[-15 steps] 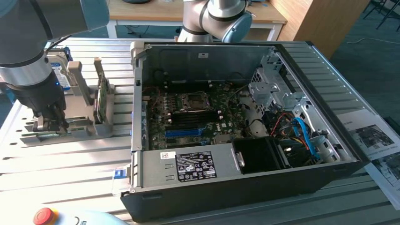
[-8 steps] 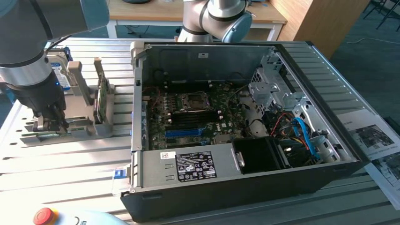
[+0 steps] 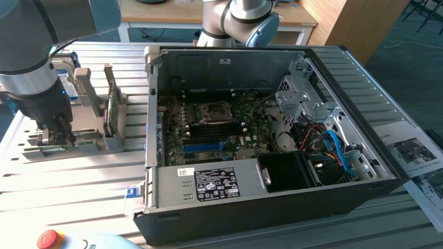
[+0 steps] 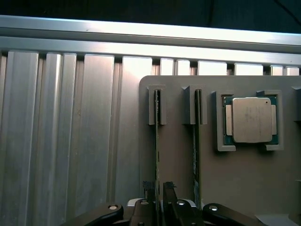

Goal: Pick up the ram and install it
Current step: 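Pick up the ram and move it above insertion slot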

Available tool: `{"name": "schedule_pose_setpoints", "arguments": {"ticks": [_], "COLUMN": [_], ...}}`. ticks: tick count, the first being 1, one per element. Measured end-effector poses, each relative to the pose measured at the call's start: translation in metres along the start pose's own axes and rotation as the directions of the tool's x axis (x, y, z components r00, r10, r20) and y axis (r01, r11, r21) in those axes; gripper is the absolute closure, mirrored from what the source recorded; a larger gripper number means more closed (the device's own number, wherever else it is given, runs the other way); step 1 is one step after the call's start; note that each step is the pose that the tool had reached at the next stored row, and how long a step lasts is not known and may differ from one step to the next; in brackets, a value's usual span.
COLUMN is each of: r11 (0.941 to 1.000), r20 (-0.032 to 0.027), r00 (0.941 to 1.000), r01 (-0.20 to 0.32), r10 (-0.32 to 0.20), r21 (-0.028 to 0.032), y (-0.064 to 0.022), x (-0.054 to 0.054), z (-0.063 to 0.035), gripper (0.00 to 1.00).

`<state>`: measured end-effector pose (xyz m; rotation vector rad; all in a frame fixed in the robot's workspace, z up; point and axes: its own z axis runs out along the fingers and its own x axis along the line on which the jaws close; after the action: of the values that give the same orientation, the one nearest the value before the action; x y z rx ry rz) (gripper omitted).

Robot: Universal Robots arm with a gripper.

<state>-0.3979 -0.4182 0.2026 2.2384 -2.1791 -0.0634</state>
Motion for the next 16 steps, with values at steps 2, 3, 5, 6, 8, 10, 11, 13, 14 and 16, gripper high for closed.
{"name": "schedule_pose_setpoints", "arguments": {"ticks": [2, 3, 5, 6, 8, 10, 11, 13, 14, 16], "r11": [1.0000, 1.0000, 1.0000, 1.0000, 1.0000, 1.0000, 1.0000, 1.0000, 1.0000, 1.0000], "r20": [0.0000, 0.0000, 0.0001, 0.0000, -0.0002, 0.0000, 0.0000, 0.0000, 0.0000, 0.0000], "r00": [1.0000, 1.0000, 1.0000, 1.0000, 1.0000, 1.0000, 1.0000, 1.0000, 1.0000, 1.0000], "r01": [0.000, 0.000, 0.000, 0.000, 0.000, 0.000, 0.000, 0.000, 0.000, 0.000], "r10": [0.000, 0.000, 0.000, 0.000, 0.000, 0.000, 0.000, 0.000, 0.000, 0.000], "r21": [0.0000, 0.0001, 0.0002, 0.0000, -0.0002, 0.0000, 0.0000, 0.0000, 0.0000, 0.0000], "y": [0.0000, 0.0000, -0.0001, -0.0001, -0.0001, -0.0001, -0.0001, -0.0001, -0.0001, -0.0001], "x": [0.0000, 0.0000, 0.0000, 0.0000, 0.0001, 0.0000, 0.0000, 0.0000, 0.0000, 0.0000], "z": [0.0000, 0.0001, 0.0010, 0.0013, 0.0016, 0.0018, 0.0018, 0.0018, 0.0018, 0.0018], "gripper": [0.79, 0.79, 0.79, 0.79, 0.79, 0.79, 0.79, 0.79, 0.79, 0.79]}}
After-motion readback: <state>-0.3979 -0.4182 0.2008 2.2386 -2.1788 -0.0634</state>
